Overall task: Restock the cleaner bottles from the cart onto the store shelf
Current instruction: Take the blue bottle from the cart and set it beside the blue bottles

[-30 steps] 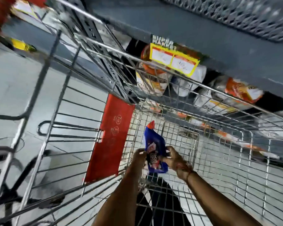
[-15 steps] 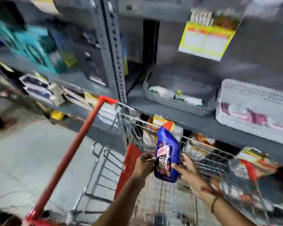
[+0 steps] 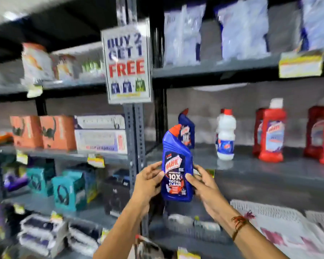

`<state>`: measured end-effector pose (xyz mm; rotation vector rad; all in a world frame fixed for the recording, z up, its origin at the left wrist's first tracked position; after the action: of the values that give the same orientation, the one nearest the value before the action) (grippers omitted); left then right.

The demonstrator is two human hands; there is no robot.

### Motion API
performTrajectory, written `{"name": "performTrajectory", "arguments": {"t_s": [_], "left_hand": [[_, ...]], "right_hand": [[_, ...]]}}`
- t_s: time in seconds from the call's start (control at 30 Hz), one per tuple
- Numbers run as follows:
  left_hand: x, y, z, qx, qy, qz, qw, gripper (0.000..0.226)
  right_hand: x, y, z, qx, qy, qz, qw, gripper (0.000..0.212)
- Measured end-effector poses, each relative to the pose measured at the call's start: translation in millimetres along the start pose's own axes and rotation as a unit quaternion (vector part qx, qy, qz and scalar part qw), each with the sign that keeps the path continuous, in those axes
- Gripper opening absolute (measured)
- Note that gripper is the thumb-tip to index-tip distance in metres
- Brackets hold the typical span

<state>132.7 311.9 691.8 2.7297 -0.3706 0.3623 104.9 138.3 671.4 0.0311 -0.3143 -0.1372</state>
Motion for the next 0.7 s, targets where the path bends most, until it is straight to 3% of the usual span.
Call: {"name": "performTrajectory", "arguments": {"t_s": [0.3, 0.47, 0.7], "left_hand": [[42.7, 48.3, -115.7, 0.003, 0.109, 0.051, 0.993, 0.028], [63.8, 56.8, -122.8, 0.01, 0.132, 0.062, 0.989, 0.029], [107.9, 57.8, -90.7, 0.018, 0.124, 0.054, 0.991, 0.03]], "right_hand": [[36.3, -6.4, 128.9, -0.01, -0.124, 0.0, 0.992, 0.035], [49.5, -18.0, 143.5, -0.033, -0.157, -0.007, 0.987, 0.033], [93.3, -30.7, 116.7, -0.031, -0.135, -0.006, 0.99, 0.038]]}}
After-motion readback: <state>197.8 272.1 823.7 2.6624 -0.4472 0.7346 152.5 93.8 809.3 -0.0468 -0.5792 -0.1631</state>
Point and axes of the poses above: each hand's wrist, its own x-axis towards the middle knuckle, its own y-axis out of the palm, z = x × y, the point moved 1 cm from there along x, towards the middle knuckle, and after that the axes turned 9 degrees about -x, right-handed, at the moved point
